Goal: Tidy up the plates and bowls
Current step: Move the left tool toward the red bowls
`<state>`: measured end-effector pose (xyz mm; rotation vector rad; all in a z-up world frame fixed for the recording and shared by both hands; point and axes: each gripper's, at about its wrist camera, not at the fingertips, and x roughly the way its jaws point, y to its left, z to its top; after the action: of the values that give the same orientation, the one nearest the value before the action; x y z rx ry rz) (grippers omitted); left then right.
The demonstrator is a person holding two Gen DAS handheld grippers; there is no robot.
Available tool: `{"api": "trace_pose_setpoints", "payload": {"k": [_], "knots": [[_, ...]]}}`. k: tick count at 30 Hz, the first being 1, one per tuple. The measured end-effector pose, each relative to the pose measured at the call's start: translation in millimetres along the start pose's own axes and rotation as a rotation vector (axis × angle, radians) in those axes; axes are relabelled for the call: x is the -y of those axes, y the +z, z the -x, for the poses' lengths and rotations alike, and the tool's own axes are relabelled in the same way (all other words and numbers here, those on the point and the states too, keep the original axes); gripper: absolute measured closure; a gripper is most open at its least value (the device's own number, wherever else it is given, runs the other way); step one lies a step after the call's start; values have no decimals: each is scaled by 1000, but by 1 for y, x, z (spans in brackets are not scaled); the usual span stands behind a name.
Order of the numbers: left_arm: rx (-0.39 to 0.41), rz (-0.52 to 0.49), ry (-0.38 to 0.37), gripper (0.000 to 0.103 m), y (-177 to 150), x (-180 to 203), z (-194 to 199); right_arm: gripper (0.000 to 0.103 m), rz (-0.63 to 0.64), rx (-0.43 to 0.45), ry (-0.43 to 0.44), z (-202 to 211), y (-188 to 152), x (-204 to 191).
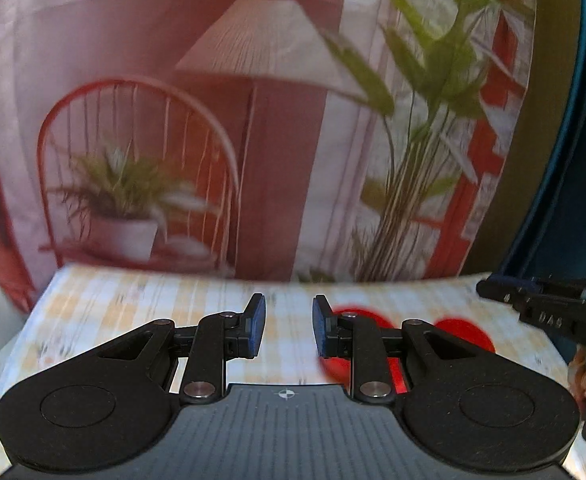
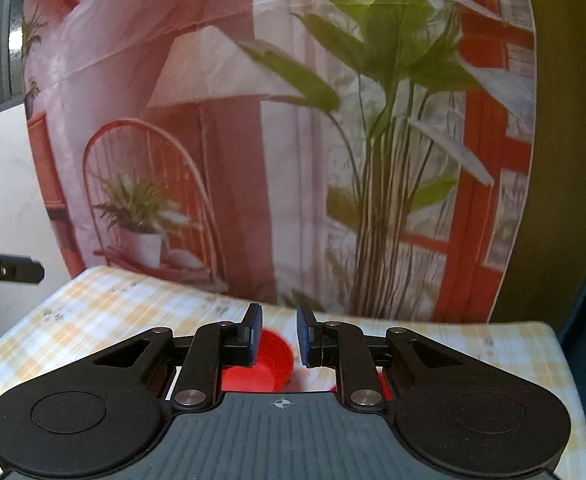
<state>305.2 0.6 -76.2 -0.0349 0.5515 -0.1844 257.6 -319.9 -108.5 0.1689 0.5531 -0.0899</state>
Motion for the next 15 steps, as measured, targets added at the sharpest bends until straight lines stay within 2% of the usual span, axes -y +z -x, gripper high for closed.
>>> {"api": "trace_pose_setpoints", "payload": {"k": [5, 9, 15], "knots": [[18, 25, 0, 76, 21, 11, -39, 85, -23, -35, 16, -41, 5, 7], [-47, 38, -25, 76, 13, 19, -80, 85, -25, -93, 24, -73, -9, 4], [-201, 62, -57, 76, -25, 24, -138, 83, -94, -203, 38, -115, -37, 14]]}}
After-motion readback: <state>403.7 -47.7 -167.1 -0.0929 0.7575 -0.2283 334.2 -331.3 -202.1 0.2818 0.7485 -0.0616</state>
